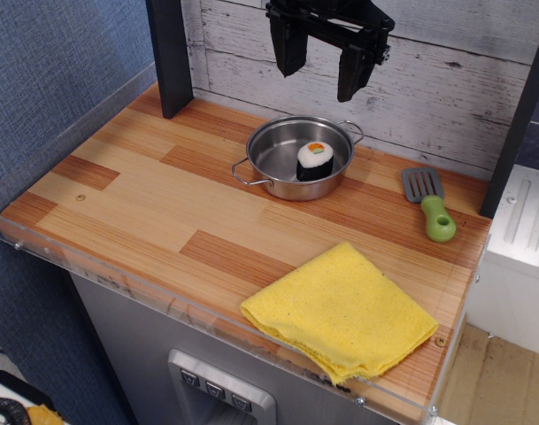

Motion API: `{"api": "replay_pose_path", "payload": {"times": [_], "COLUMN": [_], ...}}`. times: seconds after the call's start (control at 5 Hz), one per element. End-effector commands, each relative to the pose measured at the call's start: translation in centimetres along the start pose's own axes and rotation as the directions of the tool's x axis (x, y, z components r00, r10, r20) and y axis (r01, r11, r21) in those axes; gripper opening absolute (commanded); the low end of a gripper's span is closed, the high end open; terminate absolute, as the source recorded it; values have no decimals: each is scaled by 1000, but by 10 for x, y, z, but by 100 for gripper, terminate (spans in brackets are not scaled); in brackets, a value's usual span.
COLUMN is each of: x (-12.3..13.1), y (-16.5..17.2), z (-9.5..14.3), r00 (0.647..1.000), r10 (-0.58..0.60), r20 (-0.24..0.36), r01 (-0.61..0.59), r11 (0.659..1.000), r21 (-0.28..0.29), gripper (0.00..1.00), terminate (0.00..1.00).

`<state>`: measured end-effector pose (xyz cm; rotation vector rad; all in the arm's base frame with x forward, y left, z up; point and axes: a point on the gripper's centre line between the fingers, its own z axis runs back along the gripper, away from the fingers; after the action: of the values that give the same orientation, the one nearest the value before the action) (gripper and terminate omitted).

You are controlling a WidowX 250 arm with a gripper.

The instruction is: Move the yellow cloth to the left side of the table.

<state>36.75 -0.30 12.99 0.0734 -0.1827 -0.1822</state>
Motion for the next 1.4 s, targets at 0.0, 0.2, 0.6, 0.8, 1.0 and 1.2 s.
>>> {"api": "replay_pose_path", "payload": {"times": [0.0, 0.2, 0.6, 0.8, 1.0, 1.2], "x": [0, -16, -55, -75, -86, -96], "y": [0, -9, -30, -40, -54, -65], "z": [0, 3, 5, 2, -10, -19], "r00": [1000, 1000, 999, 996, 995, 992], "r10": [0, -11, -46, -62, -101, -125], "r20": [0, 22, 25, 61, 24, 8], "r01": [0, 11, 46, 66, 102, 125], "r11": [1000, 1000, 999, 996, 993, 990], "r21": [0, -9, -7, -64, -64, -67], "gripper": [100, 100, 100, 100, 100, 100], "terminate": [0, 0, 0, 0, 0, 0]}}
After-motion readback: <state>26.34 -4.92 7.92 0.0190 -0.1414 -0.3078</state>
